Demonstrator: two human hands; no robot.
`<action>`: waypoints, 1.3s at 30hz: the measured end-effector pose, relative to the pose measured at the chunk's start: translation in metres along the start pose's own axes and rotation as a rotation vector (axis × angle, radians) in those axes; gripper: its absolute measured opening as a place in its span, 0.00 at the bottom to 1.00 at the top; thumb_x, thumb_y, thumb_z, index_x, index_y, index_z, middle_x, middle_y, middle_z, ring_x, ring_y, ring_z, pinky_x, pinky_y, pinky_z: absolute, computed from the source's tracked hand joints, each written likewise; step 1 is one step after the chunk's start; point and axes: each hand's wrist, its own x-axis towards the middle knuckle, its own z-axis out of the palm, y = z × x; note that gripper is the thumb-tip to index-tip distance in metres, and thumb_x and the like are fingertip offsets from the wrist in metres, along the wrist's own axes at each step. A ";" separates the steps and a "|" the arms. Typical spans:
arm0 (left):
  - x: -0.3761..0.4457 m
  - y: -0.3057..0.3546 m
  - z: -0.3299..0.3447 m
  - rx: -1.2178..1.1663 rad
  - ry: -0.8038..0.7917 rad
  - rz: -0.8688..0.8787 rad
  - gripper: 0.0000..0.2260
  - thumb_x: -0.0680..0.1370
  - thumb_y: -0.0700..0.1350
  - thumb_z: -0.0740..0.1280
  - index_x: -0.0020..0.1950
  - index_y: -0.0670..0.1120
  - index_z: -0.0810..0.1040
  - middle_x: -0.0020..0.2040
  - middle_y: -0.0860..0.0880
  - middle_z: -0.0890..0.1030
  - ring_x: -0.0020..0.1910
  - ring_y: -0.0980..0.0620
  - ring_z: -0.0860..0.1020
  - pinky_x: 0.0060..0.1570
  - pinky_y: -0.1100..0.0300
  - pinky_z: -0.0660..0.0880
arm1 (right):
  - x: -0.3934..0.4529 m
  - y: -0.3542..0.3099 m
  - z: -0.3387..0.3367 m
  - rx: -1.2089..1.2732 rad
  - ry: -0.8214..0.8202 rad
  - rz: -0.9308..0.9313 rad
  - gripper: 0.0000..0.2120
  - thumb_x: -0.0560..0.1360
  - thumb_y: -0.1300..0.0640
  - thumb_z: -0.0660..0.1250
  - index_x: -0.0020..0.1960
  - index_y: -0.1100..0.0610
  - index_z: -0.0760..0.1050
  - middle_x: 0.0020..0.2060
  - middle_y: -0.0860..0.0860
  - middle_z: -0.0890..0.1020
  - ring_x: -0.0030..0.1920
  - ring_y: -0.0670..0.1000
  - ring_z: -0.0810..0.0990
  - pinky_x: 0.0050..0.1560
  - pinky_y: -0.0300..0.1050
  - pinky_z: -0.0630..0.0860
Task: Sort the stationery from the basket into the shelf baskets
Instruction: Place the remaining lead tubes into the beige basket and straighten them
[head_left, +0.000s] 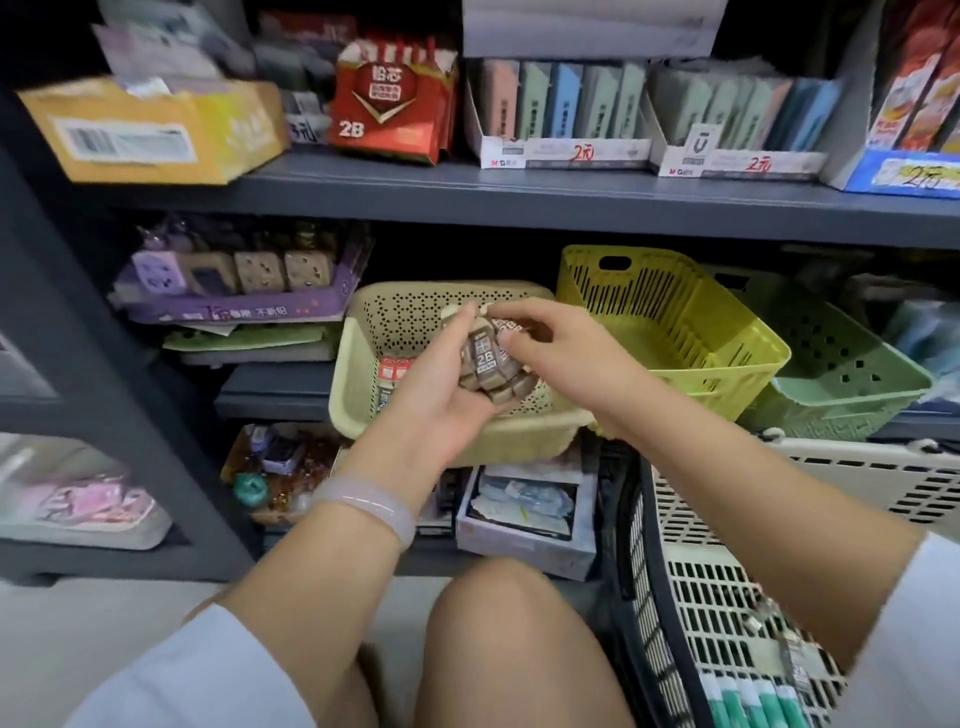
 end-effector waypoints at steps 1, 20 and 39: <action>0.001 0.008 -0.005 0.013 -0.002 0.001 0.08 0.79 0.48 0.62 0.48 0.44 0.76 0.35 0.43 0.83 0.33 0.48 0.83 0.35 0.51 0.80 | 0.007 -0.003 0.003 -0.020 0.014 -0.017 0.12 0.76 0.59 0.64 0.58 0.54 0.78 0.53 0.49 0.81 0.54 0.48 0.78 0.60 0.46 0.74; 0.043 0.055 -0.081 0.097 0.179 0.090 0.07 0.75 0.39 0.66 0.50 0.48 0.79 0.44 0.46 0.80 0.40 0.47 0.82 0.37 0.50 0.81 | 0.100 0.062 0.043 -0.381 -0.371 0.581 0.11 0.75 0.62 0.64 0.56 0.65 0.71 0.39 0.54 0.78 0.33 0.47 0.74 0.39 0.37 0.75; 0.046 0.046 -0.073 0.181 0.160 0.013 0.08 0.75 0.38 0.67 0.53 0.43 0.75 0.43 0.42 0.82 0.38 0.46 0.82 0.40 0.48 0.81 | 0.098 0.031 0.052 0.308 -0.378 0.243 0.07 0.78 0.54 0.61 0.50 0.50 0.78 0.41 0.48 0.82 0.39 0.44 0.79 0.42 0.35 0.78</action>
